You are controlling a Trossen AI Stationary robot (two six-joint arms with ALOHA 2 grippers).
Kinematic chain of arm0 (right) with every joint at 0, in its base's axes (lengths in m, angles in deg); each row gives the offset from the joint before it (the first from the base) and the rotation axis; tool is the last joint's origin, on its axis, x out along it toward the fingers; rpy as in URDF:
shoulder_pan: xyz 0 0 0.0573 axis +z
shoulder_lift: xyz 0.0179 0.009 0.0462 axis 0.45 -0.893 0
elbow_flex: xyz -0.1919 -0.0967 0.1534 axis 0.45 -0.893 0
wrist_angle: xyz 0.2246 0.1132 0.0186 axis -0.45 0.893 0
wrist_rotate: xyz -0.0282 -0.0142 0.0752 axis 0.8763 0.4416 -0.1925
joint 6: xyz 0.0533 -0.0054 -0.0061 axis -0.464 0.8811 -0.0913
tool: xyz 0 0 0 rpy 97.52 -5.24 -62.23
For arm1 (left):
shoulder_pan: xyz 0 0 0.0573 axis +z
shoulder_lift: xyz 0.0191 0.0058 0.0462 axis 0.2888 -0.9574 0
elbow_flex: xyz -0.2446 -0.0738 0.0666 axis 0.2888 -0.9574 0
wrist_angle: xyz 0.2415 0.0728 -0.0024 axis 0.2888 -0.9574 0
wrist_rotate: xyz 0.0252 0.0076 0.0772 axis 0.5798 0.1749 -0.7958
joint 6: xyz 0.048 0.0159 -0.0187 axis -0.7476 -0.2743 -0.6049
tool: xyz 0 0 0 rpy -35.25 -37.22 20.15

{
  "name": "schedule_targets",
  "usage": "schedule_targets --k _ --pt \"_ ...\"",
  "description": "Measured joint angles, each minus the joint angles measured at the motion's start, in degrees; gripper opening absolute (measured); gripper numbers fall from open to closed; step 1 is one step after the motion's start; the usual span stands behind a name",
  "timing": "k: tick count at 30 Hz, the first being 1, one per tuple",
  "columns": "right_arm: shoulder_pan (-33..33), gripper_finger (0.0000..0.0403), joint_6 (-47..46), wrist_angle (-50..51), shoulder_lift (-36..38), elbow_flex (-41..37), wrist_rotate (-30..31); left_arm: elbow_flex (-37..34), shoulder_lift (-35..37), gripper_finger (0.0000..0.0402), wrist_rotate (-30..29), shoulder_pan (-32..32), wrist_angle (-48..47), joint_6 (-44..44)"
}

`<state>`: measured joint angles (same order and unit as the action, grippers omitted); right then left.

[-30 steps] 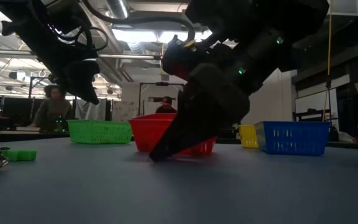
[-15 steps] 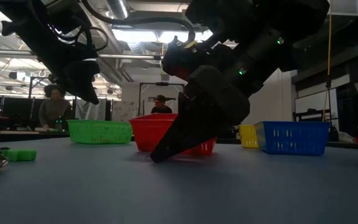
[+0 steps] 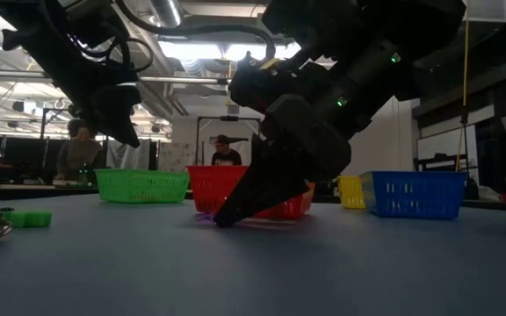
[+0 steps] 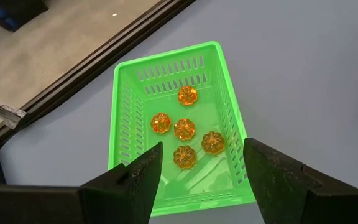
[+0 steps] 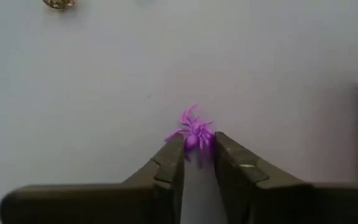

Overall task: Sort Halloween decoration
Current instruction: Put the violet spider toy into the blue bin

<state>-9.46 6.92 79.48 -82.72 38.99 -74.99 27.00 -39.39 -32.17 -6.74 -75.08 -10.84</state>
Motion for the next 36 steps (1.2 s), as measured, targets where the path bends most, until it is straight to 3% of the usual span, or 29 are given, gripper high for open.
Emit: schedule_targets --k 8,36 --pt "0.00 0.0051 0.02 -0.13 0.00 0.00 -0.04 0.01 0.00 0.0208 0.00 0.00 0.02 0.00" --pt "-0.04 0.0050 0.07 -4.57 -0.11 -0.02 -2.82 0.01 0.00 0.0208 -0.01 0.00 0.02 0.00"
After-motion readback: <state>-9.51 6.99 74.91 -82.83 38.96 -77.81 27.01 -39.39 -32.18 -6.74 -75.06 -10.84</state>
